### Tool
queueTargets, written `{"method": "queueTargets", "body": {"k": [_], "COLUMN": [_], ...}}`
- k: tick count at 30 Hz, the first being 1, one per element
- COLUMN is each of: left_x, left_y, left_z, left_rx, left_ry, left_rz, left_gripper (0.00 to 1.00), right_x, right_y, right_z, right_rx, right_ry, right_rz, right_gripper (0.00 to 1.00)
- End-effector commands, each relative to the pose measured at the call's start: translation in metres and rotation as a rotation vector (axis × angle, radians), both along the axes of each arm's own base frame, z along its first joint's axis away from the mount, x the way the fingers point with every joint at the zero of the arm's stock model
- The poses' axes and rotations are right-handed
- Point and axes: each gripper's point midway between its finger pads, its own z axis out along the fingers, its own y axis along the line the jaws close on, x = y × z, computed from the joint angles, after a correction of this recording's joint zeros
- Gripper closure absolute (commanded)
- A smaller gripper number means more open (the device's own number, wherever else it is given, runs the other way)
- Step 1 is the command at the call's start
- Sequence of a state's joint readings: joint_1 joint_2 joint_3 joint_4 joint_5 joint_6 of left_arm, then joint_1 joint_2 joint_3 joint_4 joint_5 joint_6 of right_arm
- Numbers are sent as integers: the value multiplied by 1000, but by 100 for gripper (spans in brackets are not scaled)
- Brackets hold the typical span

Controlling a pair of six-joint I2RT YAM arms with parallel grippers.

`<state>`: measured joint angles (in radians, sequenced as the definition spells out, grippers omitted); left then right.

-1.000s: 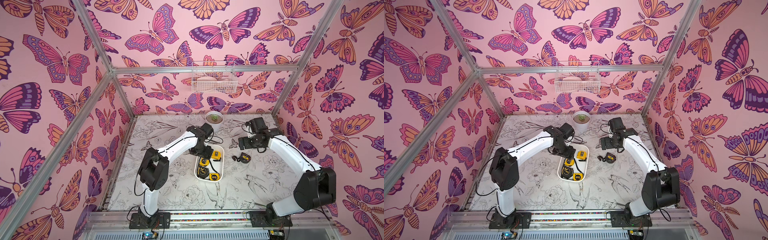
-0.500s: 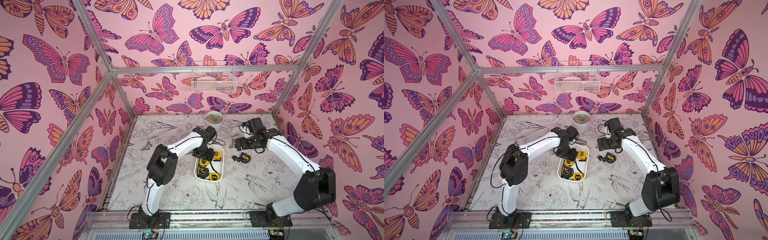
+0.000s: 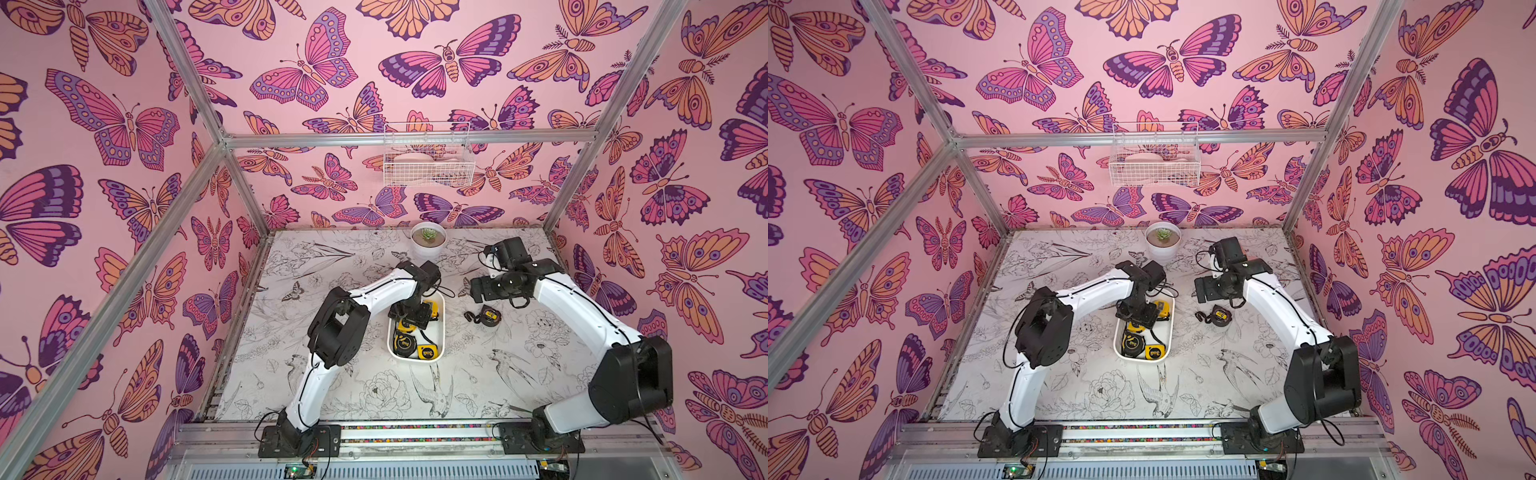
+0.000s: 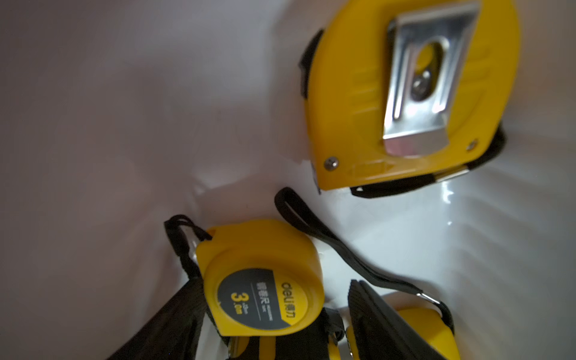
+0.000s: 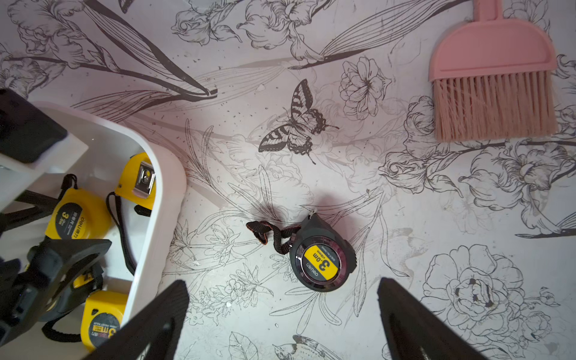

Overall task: Take the tape measure out of the storage box
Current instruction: Pick up the tape measure from the storage box.

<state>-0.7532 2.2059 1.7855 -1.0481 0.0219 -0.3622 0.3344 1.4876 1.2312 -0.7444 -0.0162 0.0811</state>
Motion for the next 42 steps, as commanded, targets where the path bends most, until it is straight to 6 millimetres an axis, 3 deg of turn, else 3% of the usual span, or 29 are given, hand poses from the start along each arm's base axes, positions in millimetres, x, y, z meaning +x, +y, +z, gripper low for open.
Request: {"method": "queueTargets", "body": {"k": [1, 11, 18, 22, 29, 36, 42], "left_x": [-2, -3, 1, 4, 11, 14, 22], "left_y": [19, 20, 20, 15, -5, -14, -23], "left_z": [-12, -18, -7, 11, 49, 54, 70], "left_rx": [97, 114, 105, 63, -77, -177, -267], "left_ry": [21, 27, -6, -33, -63, -2, 27], "left_rz": [41, 47, 33, 34, 63, 129, 201], "left_gripper": [24, 41, 57, 64, 65, 65, 64], "right_x": [0, -3, -8, -16, -27, -43, -72], "right_y": [-5, -1, 11, 21, 38, 43, 64], "right_z": [18, 17, 10, 0, -14, -13, -13], "right_rx": [-4, 21, 83, 143, 252, 329, 430], "right_ry": [-72, -72, -34, 13, 66, 22, -79], "right_rz": [-18, -7, 23, 42, 58, 85, 177], "right_gripper": [1, 1, 1, 1, 1, 1, 0]}}
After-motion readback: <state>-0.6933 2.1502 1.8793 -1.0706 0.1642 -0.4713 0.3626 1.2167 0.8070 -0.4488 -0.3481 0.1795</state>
